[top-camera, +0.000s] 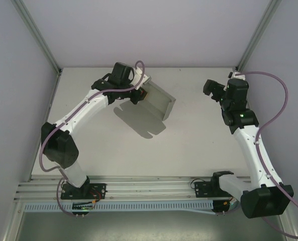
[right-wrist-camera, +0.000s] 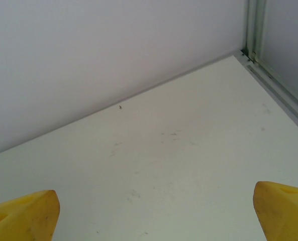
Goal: Assemble paper box
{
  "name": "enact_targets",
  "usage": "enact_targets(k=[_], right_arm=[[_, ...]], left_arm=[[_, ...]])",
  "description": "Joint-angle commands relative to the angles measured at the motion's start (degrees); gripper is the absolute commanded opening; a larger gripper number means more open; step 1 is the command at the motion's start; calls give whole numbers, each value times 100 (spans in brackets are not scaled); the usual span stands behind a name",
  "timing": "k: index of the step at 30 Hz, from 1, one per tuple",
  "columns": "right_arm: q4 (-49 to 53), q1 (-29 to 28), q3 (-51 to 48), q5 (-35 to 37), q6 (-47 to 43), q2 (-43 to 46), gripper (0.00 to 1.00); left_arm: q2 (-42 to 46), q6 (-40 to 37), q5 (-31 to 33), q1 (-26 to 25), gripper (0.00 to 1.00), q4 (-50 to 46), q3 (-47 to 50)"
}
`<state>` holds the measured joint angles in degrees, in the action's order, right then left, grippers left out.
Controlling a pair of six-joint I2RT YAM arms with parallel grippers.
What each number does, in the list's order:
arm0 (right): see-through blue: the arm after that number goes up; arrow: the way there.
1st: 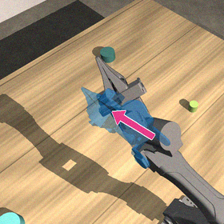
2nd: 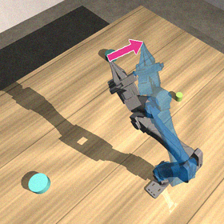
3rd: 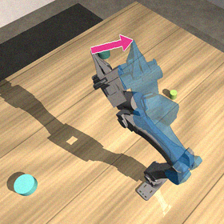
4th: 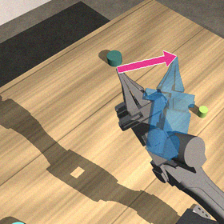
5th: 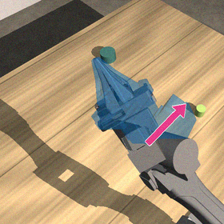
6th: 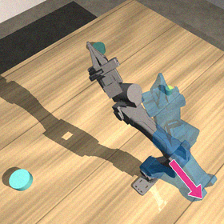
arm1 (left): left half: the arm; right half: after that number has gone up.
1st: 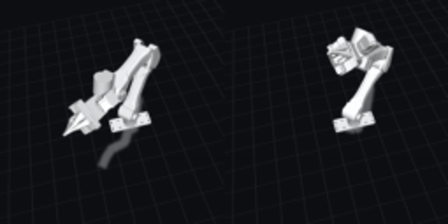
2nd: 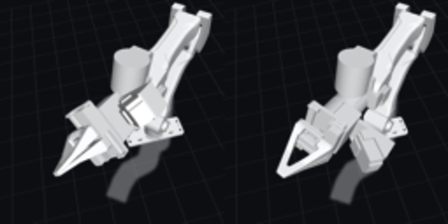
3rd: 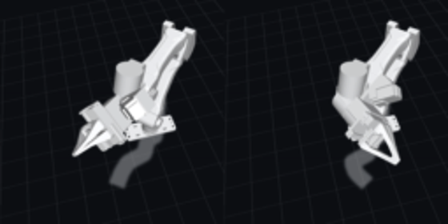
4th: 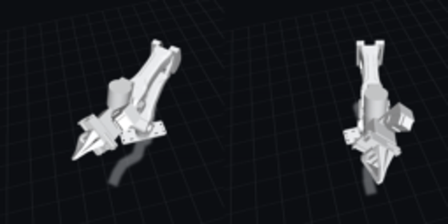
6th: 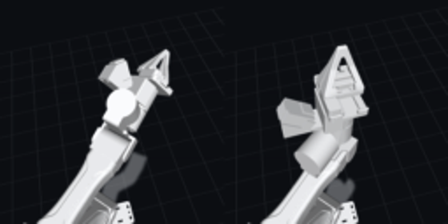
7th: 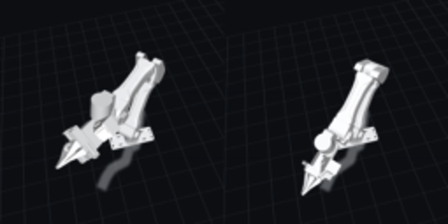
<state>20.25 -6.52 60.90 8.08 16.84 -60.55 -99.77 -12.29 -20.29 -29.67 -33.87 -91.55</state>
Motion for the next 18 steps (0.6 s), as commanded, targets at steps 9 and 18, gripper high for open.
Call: enact_targets(k=[9,18], right_arm=[[501,553,-305,-334,-307,-70,99],[588,724,-318,-664,-394,-314,99]], left_arm=[[-1860,-520,667,-119,0,-2462,-1392],[-3125,-805,2809,-792,0,-3499,-1962]])
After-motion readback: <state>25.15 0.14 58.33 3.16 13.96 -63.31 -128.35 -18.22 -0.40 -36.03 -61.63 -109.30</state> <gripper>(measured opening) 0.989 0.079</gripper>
